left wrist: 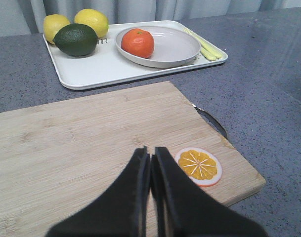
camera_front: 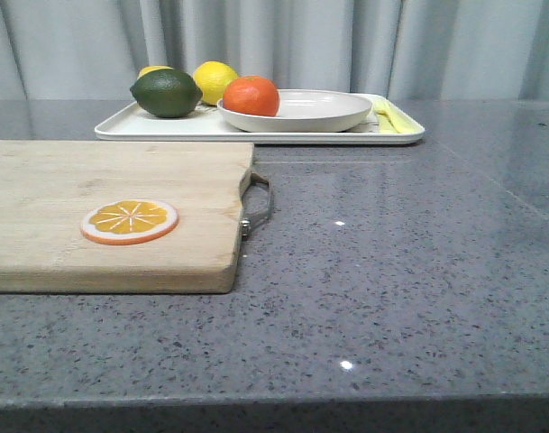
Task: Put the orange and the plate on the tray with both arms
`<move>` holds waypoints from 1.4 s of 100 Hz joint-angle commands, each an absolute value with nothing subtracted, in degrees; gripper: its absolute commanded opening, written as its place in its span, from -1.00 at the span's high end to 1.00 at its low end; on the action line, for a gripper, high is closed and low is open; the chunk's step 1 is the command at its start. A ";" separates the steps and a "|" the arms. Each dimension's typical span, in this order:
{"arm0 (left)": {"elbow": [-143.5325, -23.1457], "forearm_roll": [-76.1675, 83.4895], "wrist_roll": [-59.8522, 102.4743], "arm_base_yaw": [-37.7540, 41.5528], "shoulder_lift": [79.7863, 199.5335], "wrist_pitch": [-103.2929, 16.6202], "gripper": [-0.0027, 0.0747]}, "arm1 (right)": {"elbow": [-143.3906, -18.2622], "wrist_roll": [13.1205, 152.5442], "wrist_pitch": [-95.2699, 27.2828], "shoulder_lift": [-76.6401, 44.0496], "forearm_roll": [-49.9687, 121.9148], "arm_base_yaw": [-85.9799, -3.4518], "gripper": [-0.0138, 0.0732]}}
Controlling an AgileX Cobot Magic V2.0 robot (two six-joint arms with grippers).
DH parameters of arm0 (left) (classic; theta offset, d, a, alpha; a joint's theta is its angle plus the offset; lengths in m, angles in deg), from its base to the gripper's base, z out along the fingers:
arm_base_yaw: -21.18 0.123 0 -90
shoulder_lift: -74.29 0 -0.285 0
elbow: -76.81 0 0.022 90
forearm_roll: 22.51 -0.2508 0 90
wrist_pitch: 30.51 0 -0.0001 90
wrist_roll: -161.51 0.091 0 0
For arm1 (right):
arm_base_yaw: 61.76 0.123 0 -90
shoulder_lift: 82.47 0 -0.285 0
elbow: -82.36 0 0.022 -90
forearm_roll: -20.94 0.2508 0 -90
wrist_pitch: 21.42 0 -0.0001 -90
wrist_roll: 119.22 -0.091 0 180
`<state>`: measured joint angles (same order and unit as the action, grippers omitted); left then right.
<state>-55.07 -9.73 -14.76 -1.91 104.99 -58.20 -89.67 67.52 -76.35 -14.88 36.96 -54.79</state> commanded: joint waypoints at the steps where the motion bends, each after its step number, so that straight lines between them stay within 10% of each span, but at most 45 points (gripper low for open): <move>1: -56.51 -9.27 -15.08 -1.85 105.57 -53.58 0.98 | -86.59 69.58 -69.97 -20.56 36.72 -54.82 0.84; 72: -55.47 -9.06 -14.78 -1.85 105.57 -55.53 0.98 | -48.57 73.31 -48.62 -56.11 36.72 -54.82 0.84; 140: -55.47 -8.84 -14.78 -1.85 105.57 -56.07 0.98 | -45.75 73.31 -49.46 -58.17 36.72 -54.82 0.84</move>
